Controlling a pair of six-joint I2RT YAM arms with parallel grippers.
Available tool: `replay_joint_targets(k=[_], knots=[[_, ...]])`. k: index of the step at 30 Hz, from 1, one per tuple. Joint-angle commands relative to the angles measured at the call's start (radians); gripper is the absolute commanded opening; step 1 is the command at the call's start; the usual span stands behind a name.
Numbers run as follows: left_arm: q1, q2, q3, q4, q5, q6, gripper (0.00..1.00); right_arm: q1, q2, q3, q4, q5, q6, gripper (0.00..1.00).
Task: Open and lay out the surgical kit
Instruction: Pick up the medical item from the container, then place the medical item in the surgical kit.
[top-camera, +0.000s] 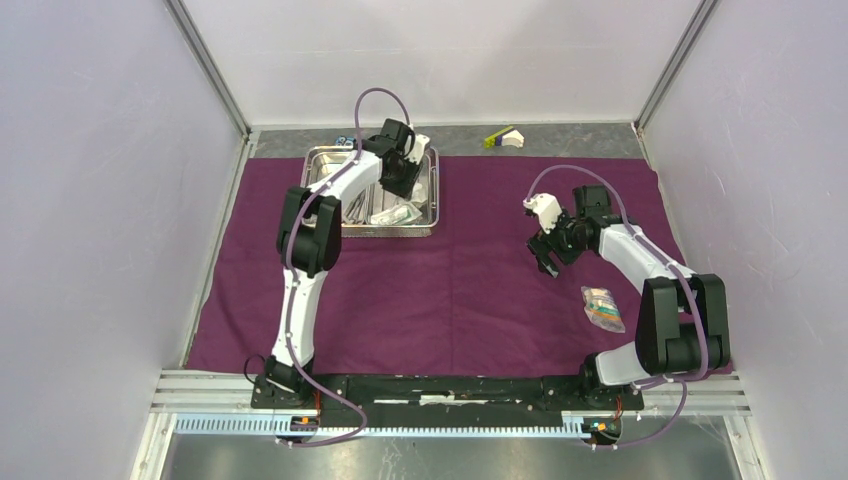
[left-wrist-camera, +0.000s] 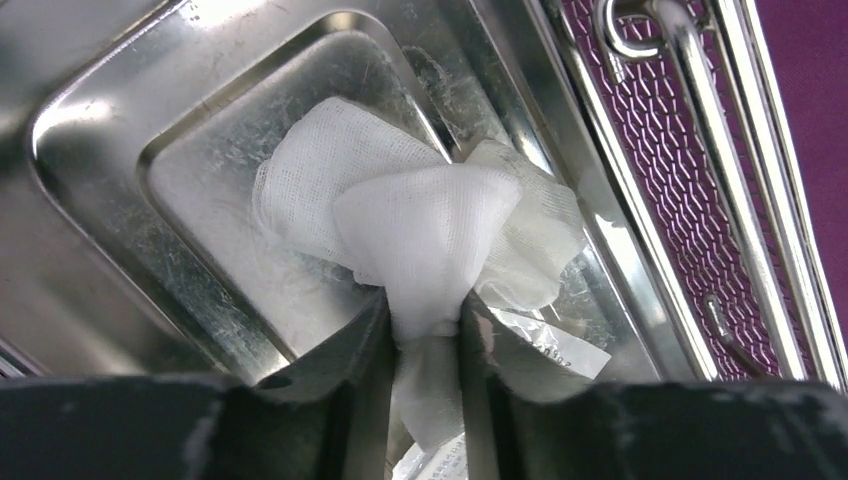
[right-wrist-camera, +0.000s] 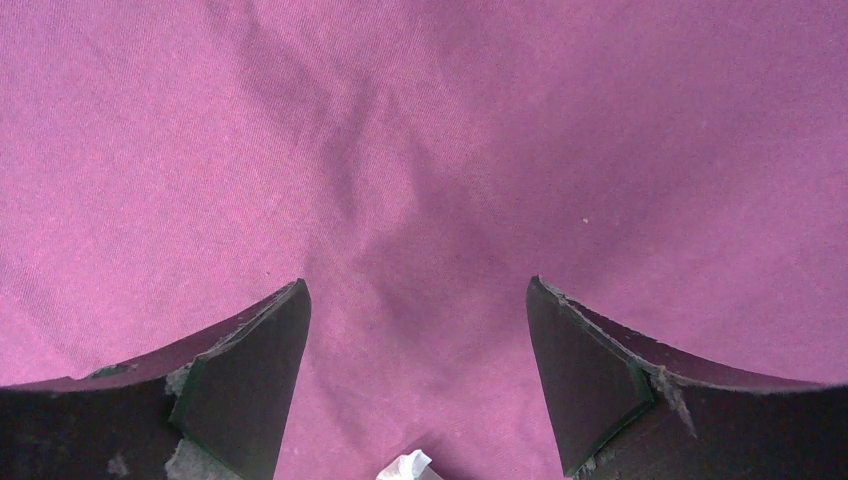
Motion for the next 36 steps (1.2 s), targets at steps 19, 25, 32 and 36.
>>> replay_joint_targets(k=[19, 25, 32, 36], knots=[[0.078, -0.158, 0.087, 0.001, 0.154, -0.009, 0.06, 0.002, -0.006, -0.003, 0.004, -0.01, -0.01, 0.86], [0.111, -0.218, 0.029, 0.043, 0.292, -0.015, 0.02, 0.002, -0.009, -0.004, 0.001, -0.02, -0.01, 0.86], [0.137, -0.322, -0.065, 0.043, 0.522, 0.046, 0.02, 0.002, -0.024, -0.003, 0.002, -0.031, -0.012, 0.86], [0.129, -0.417, -0.183, 0.04, 0.649, 0.164, 0.02, 0.002, -0.049, -0.003, 0.018, -0.015, 0.001, 0.86]])
